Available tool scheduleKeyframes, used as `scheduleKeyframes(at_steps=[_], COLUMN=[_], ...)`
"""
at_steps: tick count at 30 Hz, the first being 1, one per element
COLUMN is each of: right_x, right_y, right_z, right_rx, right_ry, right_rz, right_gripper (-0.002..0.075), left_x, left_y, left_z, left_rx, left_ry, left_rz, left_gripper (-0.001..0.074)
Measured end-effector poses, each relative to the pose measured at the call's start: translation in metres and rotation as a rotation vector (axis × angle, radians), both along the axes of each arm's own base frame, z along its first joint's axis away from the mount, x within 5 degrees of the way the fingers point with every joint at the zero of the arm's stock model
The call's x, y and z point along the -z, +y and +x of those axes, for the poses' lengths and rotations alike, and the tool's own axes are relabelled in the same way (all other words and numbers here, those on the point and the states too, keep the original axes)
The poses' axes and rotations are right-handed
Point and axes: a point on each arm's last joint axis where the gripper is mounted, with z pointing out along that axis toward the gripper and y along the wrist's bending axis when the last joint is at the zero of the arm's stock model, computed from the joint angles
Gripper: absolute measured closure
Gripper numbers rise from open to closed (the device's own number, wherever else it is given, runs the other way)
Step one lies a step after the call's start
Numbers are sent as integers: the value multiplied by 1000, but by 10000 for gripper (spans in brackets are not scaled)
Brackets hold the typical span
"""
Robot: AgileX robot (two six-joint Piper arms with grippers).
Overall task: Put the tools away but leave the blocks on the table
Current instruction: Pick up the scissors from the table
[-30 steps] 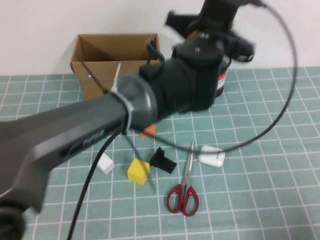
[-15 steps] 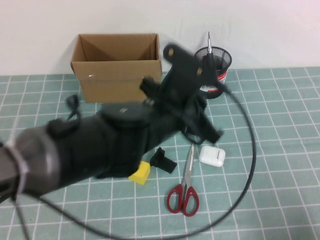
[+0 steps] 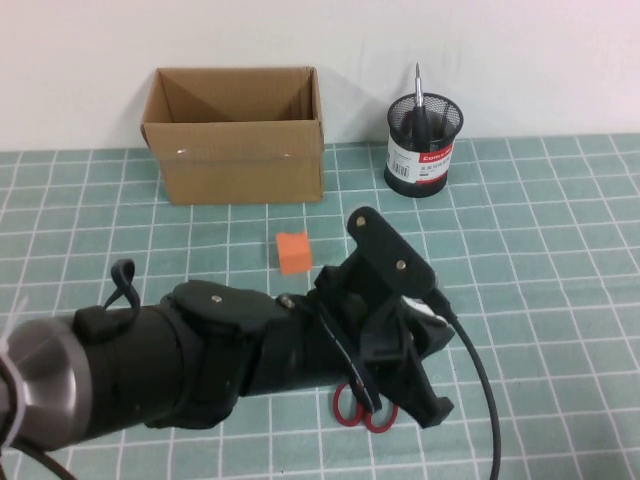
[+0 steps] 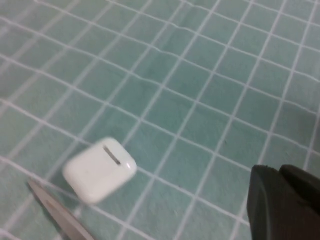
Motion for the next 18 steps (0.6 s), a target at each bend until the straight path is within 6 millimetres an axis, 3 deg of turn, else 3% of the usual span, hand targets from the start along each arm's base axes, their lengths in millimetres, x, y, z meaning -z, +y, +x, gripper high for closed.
scheduleKeyframes(at_steps=[10, 18], right_x=[0, 0], right_y=[0, 0], right_z=[0, 0], right_rx=[0, 0], right_ry=[0, 0], right_rz=[0, 0], right_gripper=[733, 733], left_x=[8, 13], left_y=[0, 17], left_z=[-13, -23], left_rx=[96, 267], left_ry=[75, -22], left_rz=[-8, 271], left_gripper=[736, 736])
